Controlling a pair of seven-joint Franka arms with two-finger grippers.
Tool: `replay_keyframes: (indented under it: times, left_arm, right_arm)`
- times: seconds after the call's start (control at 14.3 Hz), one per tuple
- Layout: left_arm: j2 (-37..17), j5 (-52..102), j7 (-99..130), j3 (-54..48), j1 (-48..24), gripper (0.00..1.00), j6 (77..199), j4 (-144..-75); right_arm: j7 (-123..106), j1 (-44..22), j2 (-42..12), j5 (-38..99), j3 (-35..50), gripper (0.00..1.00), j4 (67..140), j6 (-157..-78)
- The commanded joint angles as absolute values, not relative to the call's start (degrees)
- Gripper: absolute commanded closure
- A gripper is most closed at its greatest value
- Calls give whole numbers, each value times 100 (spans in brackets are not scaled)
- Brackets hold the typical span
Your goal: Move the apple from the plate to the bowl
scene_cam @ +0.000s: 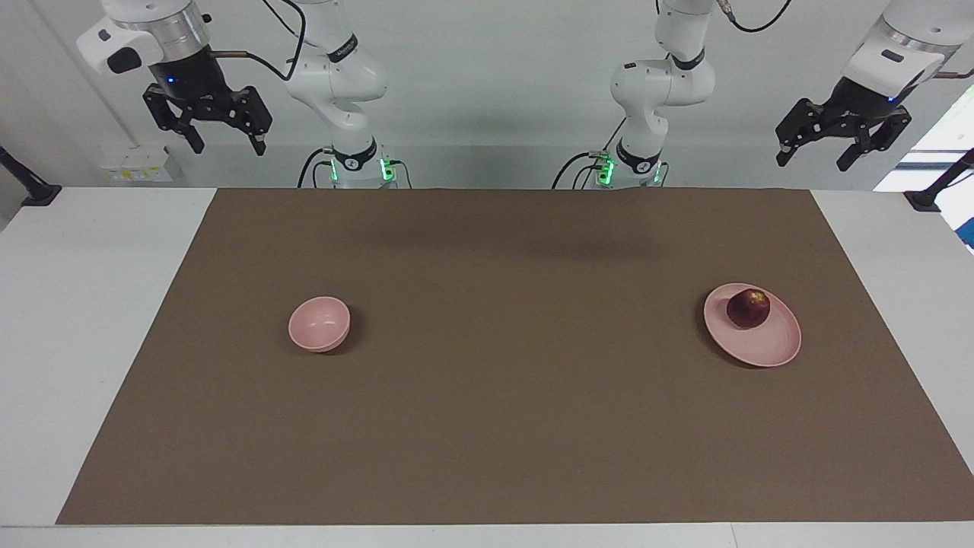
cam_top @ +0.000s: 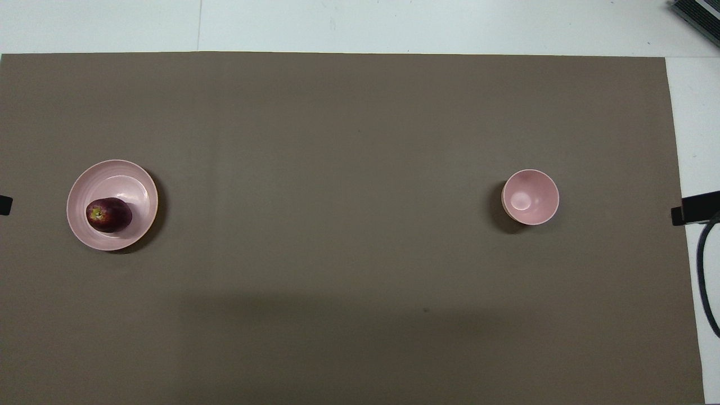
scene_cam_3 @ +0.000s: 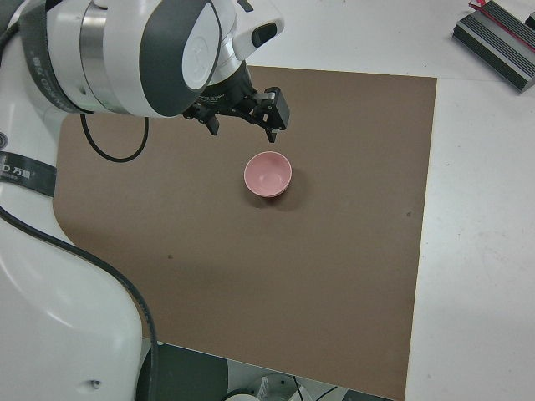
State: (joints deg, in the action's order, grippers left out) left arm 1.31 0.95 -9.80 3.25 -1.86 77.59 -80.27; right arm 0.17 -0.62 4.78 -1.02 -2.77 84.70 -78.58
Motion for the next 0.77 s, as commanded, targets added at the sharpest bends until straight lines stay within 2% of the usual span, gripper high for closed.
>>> replay_keyframes:
  times: [0.0,0.7]
  left_arm:
    - [290,9,-1072,281,-114,0,7717,-8200]
    - [281,18,-1020,255,-141,0,7708,-8183]
  right_arm:
    - [26,-26,519,-35,-272,0,8473,-7822]
    - [26,-26,519,-26,-272,0,8473,-7822]
